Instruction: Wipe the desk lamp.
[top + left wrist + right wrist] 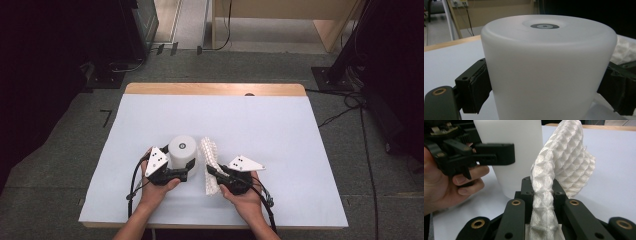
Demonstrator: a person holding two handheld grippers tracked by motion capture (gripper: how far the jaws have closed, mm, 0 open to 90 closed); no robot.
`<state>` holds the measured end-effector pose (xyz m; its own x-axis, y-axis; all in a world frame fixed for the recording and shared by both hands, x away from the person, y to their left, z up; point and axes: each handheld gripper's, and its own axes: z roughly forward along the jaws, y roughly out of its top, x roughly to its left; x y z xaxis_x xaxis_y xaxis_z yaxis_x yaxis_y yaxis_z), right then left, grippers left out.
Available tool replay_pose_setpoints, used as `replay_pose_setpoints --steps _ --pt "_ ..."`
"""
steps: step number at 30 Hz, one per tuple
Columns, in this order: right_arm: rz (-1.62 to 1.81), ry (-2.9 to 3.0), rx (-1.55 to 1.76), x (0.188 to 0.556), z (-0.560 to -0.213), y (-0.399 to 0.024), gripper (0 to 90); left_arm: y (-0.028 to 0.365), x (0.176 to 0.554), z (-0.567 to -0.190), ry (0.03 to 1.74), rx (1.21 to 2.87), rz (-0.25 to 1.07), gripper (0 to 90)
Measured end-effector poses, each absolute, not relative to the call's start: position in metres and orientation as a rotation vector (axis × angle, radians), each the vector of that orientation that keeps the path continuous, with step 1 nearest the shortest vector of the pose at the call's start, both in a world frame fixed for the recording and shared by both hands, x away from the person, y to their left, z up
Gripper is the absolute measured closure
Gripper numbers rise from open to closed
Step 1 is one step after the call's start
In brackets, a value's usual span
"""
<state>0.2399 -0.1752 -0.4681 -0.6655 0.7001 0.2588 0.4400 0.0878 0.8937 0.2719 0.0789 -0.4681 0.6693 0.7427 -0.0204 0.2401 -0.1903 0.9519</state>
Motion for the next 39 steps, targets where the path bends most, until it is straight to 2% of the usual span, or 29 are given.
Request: replay_pose_setpoints --steps 9,10,11,17,21,27,32,33,39 --pt "1.603 2.127 1.158 0.242 -0.47 -0.178 78.1 0.078 0.268 -0.474 0.796 1.809 0.541 8.5" --pt "1.604 2.125 1.161 0.242 -0.471 -0.179 78.1 0.078 0.267 -0.474 0.817 1.807 0.539 8.3" --pt "1.602 2.127 1.164 0.242 -0.471 -0.179 78.0 0.076 0.265 -0.474 0.853 1.799 0.551 3.8" --pt "1.602 2.123 1.166 0.243 -0.471 -0.18 78.0 0.057 0.253 -0.477 1.04 1.781 0.656 1.3" --pt "1.6 2.123 1.162 0.243 -0.471 -0.18 78.0 0.054 0.255 -0.477 1.094 1.77 0.633 4.6" --pt "1.596 2.137 1.166 0.243 -0.474 -0.177 78.0 0.055 0.255 -0.476 1.059 1.788 0.646 8.4" --pt "1.594 2.16 1.148 0.241 -0.475 -0.171 78.1 0.07 0.262 -0.471 0.961 1.73 0.476 8.6" --pt "1.594 2.162 1.139 0.239 -0.474 -0.169 78.1 0.076 0.264 -0.465 0.901 1.706 0.395 8.6" --pt "1.596 2.171 1.102 0.234 -0.471 -0.163 78.1 0.085 0.27 -0.459 0.817 1.703 0.286 8.6"
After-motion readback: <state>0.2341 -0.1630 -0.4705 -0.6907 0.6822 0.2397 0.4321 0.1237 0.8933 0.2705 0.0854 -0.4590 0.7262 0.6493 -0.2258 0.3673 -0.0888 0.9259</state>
